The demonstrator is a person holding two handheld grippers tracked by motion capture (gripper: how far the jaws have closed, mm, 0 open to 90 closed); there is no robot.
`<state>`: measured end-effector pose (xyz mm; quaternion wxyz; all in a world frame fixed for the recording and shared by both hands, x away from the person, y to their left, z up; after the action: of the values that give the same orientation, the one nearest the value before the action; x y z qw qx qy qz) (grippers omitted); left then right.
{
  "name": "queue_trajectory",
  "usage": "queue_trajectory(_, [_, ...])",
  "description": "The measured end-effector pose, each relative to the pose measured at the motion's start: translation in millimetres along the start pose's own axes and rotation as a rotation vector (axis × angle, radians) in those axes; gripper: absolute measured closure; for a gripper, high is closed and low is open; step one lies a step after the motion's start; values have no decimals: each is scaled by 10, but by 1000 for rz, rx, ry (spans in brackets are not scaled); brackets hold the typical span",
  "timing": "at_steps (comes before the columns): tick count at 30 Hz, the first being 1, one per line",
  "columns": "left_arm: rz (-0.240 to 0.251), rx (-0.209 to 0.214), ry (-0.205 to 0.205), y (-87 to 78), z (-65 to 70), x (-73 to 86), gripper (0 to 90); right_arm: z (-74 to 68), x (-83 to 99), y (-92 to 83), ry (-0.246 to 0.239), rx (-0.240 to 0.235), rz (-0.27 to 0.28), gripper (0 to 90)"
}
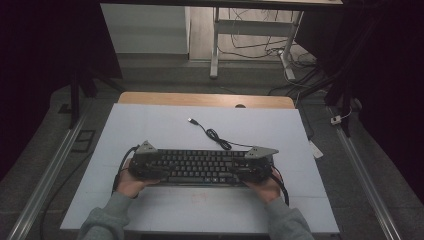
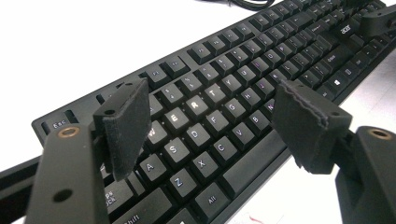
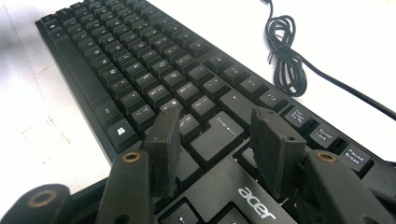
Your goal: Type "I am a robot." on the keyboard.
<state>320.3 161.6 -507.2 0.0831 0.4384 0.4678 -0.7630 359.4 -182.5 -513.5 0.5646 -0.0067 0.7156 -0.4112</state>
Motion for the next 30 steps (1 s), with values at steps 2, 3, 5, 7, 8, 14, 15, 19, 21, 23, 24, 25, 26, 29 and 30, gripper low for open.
queue_trajectory(2, [1, -1, 0, -2, -1, 0, 282, -6, -4, 5, 0, -4, 1, 533])
queue_trajectory(3, [0, -2, 1, -2, -3, 0, 282, -8, -7, 9, -1, -6, 2, 533])
queue_trajectory(5, [-3, -3, 1, 2, -6, 1, 282, -17, -18, 17, -2, -9, 5, 533])
queue_trajectory(7, [-4, -3, 4, 8, -5, 1, 281, -24, -33, 21, -5, -11, 7, 533])
queue_trajectory(8, [-4, -3, 5, 9, -2, 0, 282, -31, -42, 28, -4, -15, 15, 533])
queue_trajectory(14, [-5, -3, 7, 16, 10, -2, 282, -73, -102, 41, -9, -20, 18, 534])
queue_trajectory(15, [-4, -3, 8, 16, 12, -3, 282, -76, -111, 50, -11, -26, 24, 534])
queue_trajectory(19, [-6, -5, 10, 24, 17, -3, 282, -102, -161, 78, -7, -30, 33, 536])
queue_trajectory(21, [-7, -4, 12, 27, 19, -5, 281, -115, -194, 99, -5, -36, 32, 539])
queue_trajectory(23, [-7, -4, 13, 29, 20, -5, 282, -136, -231, 134, -4, -39, 33, 541])
queue_trajectory(24, [-7, -4, 13, 30, 21, -4, 282, -148, -249, 154, -7, -42, 31, 543])
queue_trajectory(25, [-7, -4, 12, 31, 20, -4, 282, -162, -265, 173, -9, -40, 28, 545])
queue_trajectory(26, [-8, -5, 12, 32, 19, -4, 282, -175, -278, 200, -10, -45, 32, 547])
queue_trajectory(29, [-10, -5, 12, 35, 17, -2, 282, -200, -314, 268, -14, -46, 14, 568])
queue_trajectory(30, [-12, -5, 13, 36, 16, -2, 282, -206, -323, 292, -10, -49, 8, 586])
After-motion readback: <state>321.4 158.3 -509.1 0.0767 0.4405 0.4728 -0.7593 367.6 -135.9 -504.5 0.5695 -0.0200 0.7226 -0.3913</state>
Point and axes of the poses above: each handheld gripper's, and its own axes: y roughly forward along the jaws, x roughly out of its underside, z roughly to its right, the point moved 2 cm from there along y, roughly forward along the jaws
